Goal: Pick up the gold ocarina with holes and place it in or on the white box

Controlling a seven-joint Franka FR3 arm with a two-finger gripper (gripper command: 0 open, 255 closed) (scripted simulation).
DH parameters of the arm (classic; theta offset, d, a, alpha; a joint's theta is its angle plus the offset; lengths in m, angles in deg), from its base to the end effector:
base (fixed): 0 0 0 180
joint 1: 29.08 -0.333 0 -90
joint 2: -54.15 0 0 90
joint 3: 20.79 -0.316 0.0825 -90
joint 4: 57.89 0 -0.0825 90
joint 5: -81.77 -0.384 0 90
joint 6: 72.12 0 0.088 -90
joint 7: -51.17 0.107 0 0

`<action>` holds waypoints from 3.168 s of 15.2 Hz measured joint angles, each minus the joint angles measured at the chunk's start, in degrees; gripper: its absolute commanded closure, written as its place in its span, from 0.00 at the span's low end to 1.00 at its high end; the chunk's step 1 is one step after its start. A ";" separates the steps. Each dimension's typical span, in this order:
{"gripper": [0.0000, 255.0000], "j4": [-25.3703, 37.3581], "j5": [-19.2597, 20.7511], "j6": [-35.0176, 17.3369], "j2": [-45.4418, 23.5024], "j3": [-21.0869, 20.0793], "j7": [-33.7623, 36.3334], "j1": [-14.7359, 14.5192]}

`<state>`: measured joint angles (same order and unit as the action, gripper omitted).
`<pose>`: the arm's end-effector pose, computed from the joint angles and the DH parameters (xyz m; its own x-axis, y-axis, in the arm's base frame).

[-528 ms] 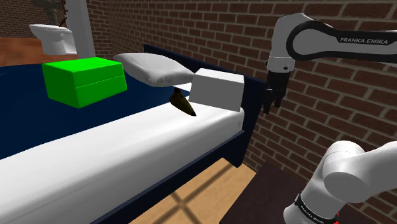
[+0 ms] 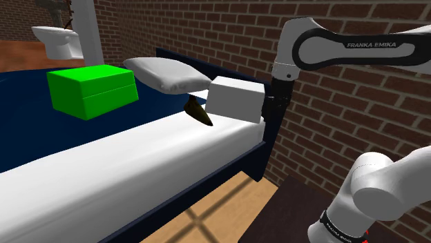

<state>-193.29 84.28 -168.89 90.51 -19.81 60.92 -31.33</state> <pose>0.3551 0.0027 0.5471 0.9898 -0.1386 -0.0336 -0.1372 -0.9898 0.0394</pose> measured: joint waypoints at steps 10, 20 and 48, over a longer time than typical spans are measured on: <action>0.00 6.40 -3.37 -16.15 -13.06 -3.96 6.33 -2.13; 0.00 18.65 -2.67 -28.58 -28.06 -7.84 13.23 -3.42; 1.00 22.98 -0.76 -35.89 -36.57 -8.88 16.11 -3.91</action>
<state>-170.31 83.52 -204.78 53.94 -28.69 77.03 -35.24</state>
